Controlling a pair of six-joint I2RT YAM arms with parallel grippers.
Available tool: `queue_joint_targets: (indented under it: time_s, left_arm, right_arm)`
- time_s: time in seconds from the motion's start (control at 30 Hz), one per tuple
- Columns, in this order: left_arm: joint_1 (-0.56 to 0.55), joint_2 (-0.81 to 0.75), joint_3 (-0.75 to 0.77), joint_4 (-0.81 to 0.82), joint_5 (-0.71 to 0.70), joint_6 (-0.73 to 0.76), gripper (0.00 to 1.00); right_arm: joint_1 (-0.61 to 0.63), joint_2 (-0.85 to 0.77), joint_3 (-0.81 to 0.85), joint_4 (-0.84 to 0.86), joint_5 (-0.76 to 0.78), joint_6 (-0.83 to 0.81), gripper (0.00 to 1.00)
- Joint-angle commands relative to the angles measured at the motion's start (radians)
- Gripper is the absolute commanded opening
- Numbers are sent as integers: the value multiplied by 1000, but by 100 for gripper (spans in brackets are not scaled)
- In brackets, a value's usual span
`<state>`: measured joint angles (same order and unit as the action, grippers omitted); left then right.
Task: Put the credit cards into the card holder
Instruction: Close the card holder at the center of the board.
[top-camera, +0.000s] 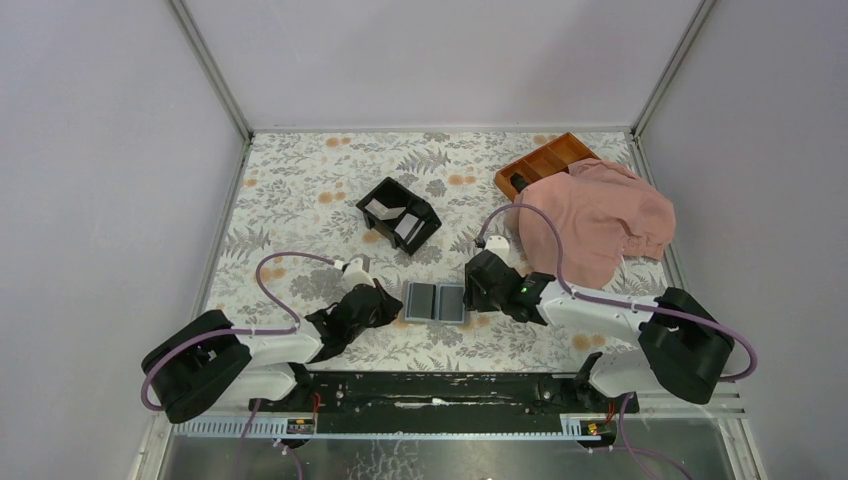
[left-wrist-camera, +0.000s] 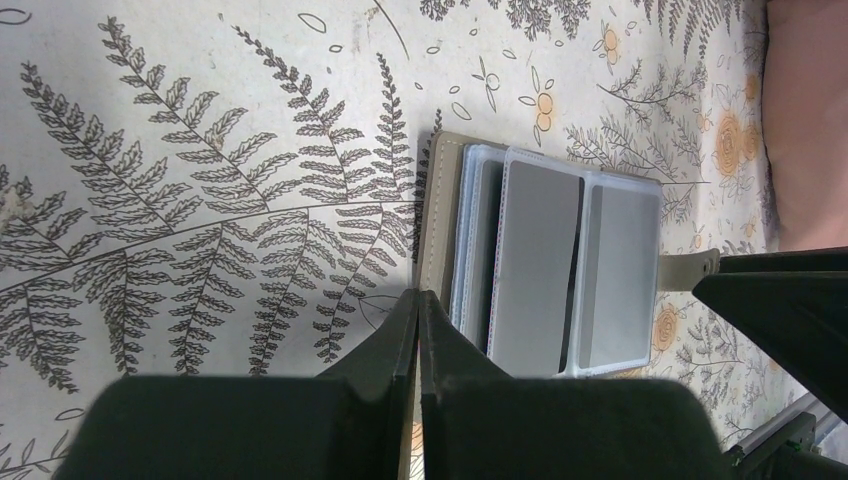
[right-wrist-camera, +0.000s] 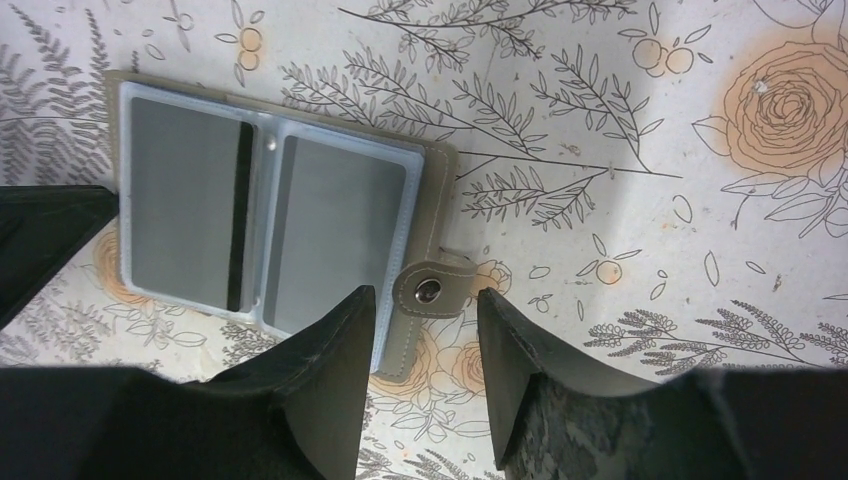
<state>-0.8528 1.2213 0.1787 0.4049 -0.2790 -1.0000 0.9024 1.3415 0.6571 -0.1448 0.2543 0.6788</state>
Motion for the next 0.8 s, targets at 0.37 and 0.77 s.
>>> queue_joint_targets:
  time_s: [0.37, 0.77]
  left_arm:
    - [-5, -62, -38, -83, 0, 9, 4]
    - [-5, -203, -46, -186, -79, 3, 16]
  right_arm:
    - [9, 49, -13, 37, 114, 19, 37]
    - [9, 32, -42, 51, 126, 23, 20]
